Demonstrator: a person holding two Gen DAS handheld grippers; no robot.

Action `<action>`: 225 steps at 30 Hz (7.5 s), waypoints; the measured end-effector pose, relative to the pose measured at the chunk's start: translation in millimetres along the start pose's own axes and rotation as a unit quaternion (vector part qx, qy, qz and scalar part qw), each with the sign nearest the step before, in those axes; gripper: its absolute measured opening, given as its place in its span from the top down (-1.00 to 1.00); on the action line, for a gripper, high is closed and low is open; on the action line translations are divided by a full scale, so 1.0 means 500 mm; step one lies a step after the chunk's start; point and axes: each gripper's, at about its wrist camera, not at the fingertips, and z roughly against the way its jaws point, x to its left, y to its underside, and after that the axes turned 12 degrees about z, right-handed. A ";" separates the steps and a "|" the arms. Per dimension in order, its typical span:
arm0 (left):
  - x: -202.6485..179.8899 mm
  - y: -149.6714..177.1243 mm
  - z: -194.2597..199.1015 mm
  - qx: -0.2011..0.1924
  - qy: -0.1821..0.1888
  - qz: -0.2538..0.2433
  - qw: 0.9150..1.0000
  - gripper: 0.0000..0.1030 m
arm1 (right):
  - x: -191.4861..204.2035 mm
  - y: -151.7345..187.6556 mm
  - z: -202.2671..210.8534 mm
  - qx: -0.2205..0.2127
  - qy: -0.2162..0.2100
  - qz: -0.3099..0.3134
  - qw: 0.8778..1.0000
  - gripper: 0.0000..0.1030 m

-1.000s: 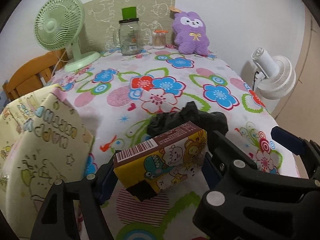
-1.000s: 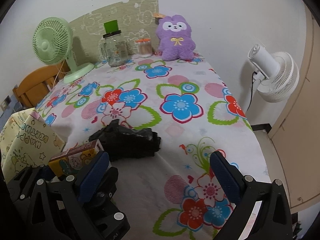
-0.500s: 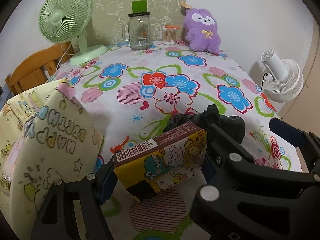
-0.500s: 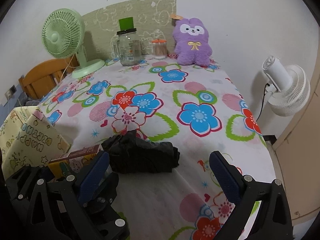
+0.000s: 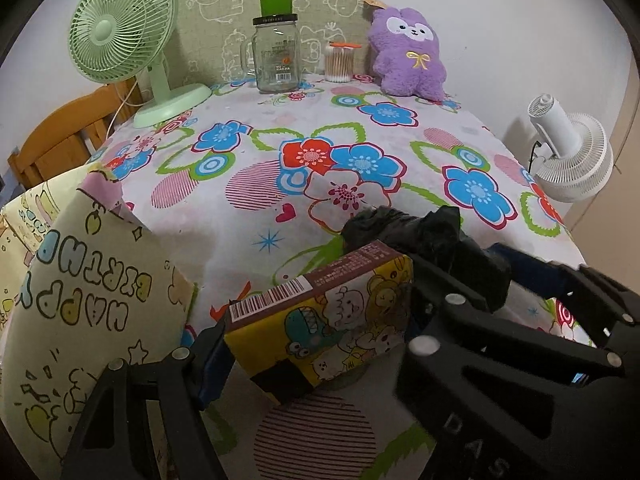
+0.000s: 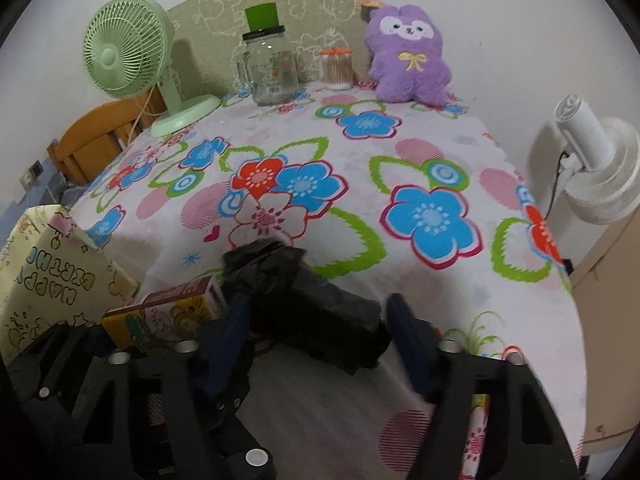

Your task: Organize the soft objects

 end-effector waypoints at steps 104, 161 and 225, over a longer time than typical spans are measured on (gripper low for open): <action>0.131 -0.016 0.387 -0.138 0.048 -0.047 0.988 -0.54 | 0.219 -0.030 0.391 -0.146 0.076 -0.021 0.986 0.09; 0.398 -0.041 0.212 -0.072 -0.033 0.032 0.996 -0.95 | 0.451 -0.105 0.133 -0.048 -0.034 0.082 0.995 0.10; 0.185 -0.022 0.397 -0.150 0.021 0.001 0.988 -0.99 | 0.224 -0.037 0.382 -0.155 0.045 0.000 0.987 -0.94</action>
